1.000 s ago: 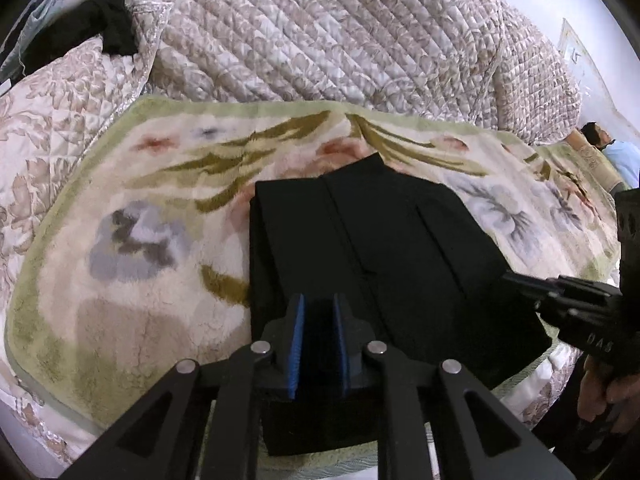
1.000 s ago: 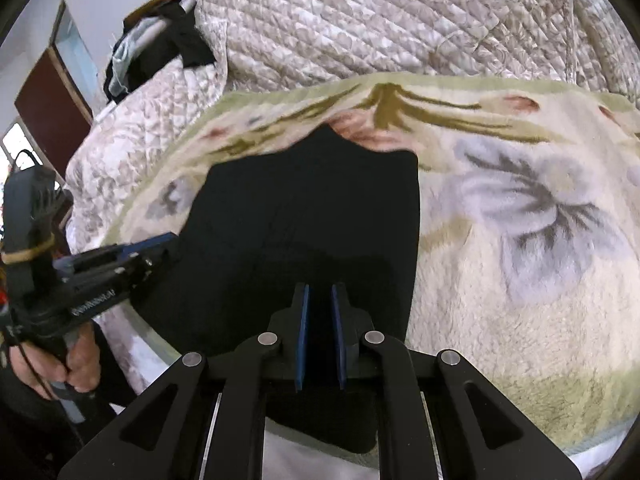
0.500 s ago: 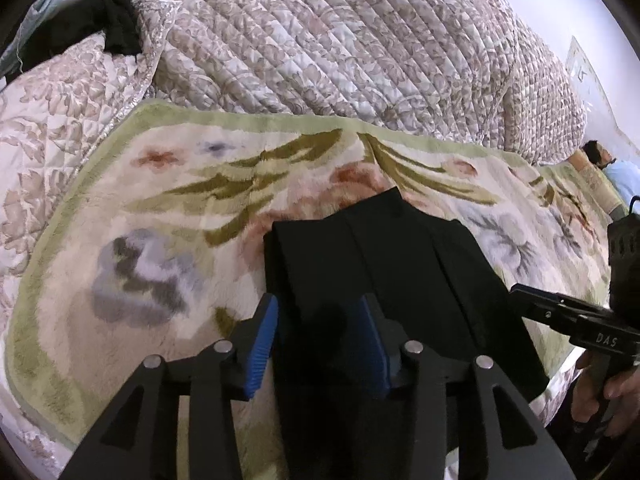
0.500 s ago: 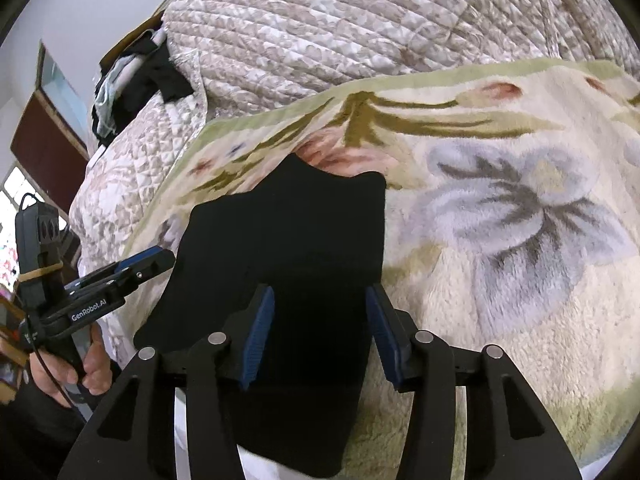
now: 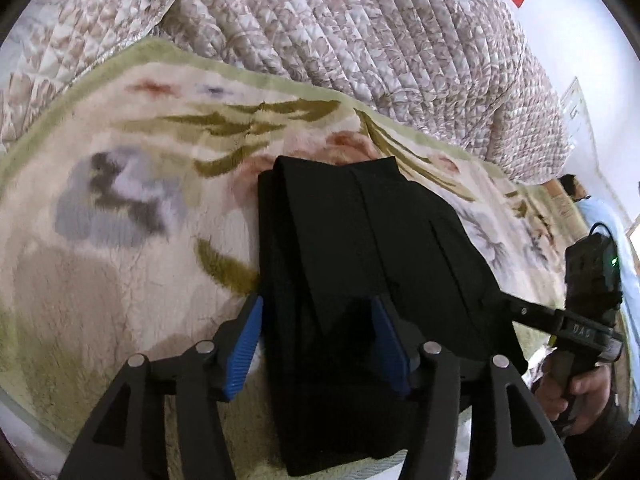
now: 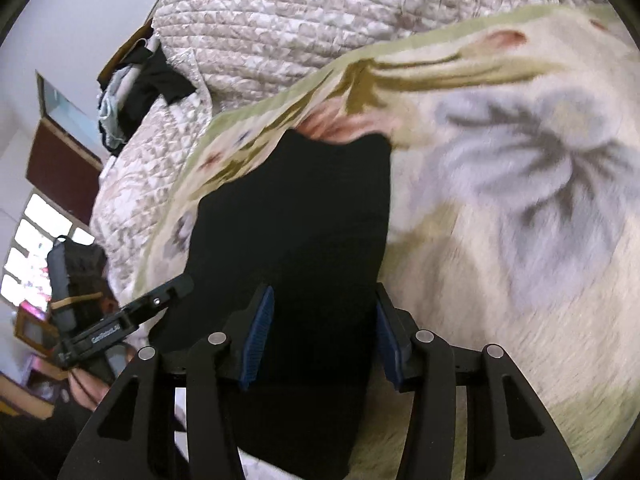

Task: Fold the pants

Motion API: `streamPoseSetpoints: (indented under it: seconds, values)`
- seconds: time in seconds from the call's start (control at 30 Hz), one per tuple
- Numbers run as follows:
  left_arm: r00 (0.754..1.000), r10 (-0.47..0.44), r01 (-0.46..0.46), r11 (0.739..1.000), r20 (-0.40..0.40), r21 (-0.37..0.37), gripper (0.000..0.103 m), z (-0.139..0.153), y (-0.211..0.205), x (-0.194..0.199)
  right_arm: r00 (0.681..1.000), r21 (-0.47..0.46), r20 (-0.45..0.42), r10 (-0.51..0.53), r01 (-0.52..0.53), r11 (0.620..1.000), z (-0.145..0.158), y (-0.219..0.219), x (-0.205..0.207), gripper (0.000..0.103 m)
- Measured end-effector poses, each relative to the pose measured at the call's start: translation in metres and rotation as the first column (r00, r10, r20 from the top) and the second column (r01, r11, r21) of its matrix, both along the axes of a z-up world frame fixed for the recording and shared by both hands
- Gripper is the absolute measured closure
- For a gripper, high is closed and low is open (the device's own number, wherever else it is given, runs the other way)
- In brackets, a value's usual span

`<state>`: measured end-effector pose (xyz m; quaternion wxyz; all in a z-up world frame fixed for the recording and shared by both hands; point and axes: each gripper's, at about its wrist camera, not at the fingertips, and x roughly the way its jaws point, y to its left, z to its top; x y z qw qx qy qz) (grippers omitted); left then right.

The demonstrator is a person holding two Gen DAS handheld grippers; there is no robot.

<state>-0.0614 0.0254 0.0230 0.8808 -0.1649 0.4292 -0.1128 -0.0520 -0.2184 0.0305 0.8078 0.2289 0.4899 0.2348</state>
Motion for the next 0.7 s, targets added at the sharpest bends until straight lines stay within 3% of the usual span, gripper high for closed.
streamPoseSetpoints:
  seconds: [0.2,0.33,0.57,0.7]
  values:
    - [1.000,0.019,-0.020,0.998,-0.023,-0.065,0.041,-0.005,0.002,0.019,1.000,0.060,-0.010,-0.010,0.011,0.998,-0.006,0.001,0.008,0.053]
    - [0.999,0.028,-0.030,0.998,-0.028,-0.060,0.042,-0.005,-0.001,0.024,1.000,0.088,-0.015,-0.020,0.021,0.996,-0.008,0.003,0.017,0.054]
    - [0.999,0.029,-0.029,0.999,-0.024,-0.013,0.050,-0.002,-0.005,0.012,1.000,0.045,-0.003,-0.011,0.011,0.999,-0.006,0.006,0.005,0.070]
    - [1.000,0.028,-0.027,0.999,-0.014,0.026,0.061,0.003,-0.012,0.014,1.000,0.021,0.005,-0.025,0.025,0.999,-0.007,0.009,0.011,0.076]
